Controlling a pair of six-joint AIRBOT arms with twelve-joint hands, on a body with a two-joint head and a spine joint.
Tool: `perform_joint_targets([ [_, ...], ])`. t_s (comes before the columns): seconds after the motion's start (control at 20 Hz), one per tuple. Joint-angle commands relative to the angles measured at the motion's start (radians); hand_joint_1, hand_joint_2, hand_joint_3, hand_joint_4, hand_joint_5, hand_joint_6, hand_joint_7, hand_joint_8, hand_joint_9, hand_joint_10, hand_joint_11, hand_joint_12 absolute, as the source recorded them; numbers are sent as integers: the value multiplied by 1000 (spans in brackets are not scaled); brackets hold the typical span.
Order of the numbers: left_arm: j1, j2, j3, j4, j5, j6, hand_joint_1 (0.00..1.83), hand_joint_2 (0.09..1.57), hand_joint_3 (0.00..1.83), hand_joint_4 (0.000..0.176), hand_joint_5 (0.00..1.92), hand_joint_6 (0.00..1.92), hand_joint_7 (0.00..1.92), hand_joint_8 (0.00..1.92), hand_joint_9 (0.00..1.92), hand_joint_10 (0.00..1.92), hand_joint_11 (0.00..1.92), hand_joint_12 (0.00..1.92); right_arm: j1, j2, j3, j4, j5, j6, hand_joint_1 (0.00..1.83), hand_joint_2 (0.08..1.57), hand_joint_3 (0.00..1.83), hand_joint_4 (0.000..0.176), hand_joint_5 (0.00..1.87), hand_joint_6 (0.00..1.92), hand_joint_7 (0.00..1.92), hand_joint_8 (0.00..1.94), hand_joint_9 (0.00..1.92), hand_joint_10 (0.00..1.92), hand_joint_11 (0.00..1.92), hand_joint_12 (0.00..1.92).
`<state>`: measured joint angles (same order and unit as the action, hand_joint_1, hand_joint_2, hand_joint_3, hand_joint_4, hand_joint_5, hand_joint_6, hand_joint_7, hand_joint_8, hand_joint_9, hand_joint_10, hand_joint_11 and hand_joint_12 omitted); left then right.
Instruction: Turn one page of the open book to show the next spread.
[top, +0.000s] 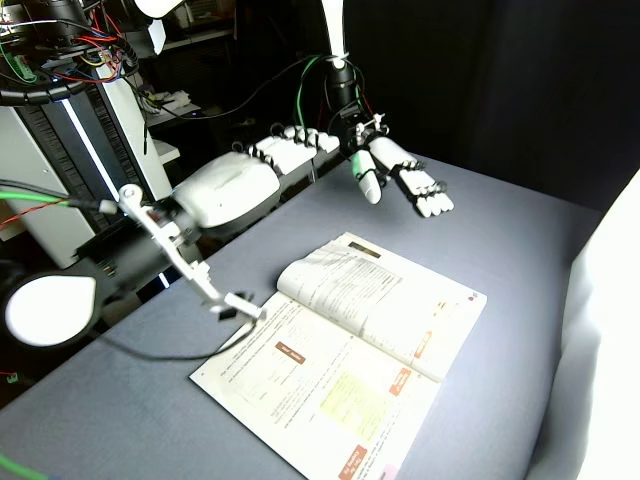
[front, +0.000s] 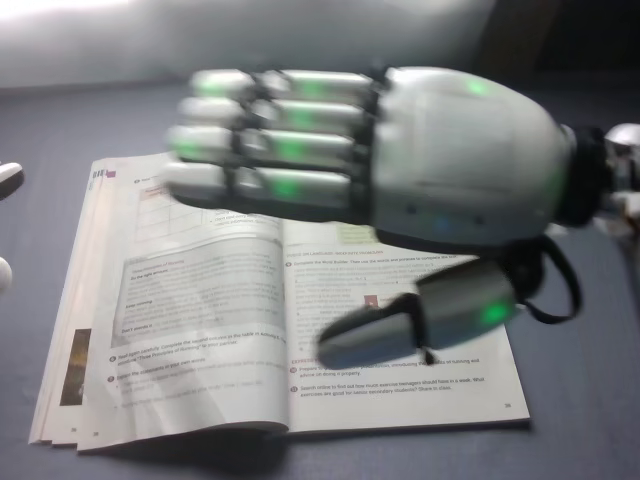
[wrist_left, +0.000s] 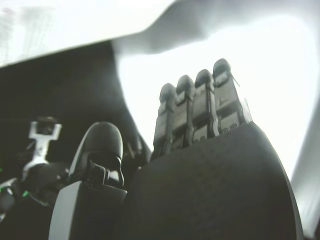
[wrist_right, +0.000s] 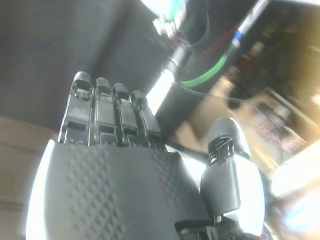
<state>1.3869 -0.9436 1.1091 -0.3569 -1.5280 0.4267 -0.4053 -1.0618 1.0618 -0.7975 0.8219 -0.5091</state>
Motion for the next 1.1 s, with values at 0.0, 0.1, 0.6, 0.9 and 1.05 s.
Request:
perform_joint_targets([
  [0.0,-13,2,1,1,-117,2,0,1571,33,0,152,3,98,0,0,0,0,0,4,17,-14,67,53,-3,35,1173,0,0,0,0,0,0,0,0,0,0],
  [0.1,-36,0,4,19,-110,2,97,1296,0,0,30,0,19,0,0,0,0,0,-21,67,-29,109,0,-32,17,1181,4,0,0,0,0,0,0,0,0,0],
  [0.6,-242,-92,85,180,-14,-35,36,1175,0,0,0,0,0,0,0,0,0,0,-228,256,-118,504,-9,-284,0,1215,15,0,0,0,0,0,0,0,0,0],
  [0.9,-293,-93,94,215,-32,-36,91,1216,8,26,0,0,0,0,0,0,0,0,-326,337,-172,692,164,-405,0,1237,21,0,0,0,0,0,0,0,0,0],
  [1.05,-303,-85,94,212,-75,-29,316,1222,0,18,0,0,0,0,0,0,0,0,-359,360,-188,757,277,-442,98,1287,22,0,0,0,0,0,0,0,0,0],
])
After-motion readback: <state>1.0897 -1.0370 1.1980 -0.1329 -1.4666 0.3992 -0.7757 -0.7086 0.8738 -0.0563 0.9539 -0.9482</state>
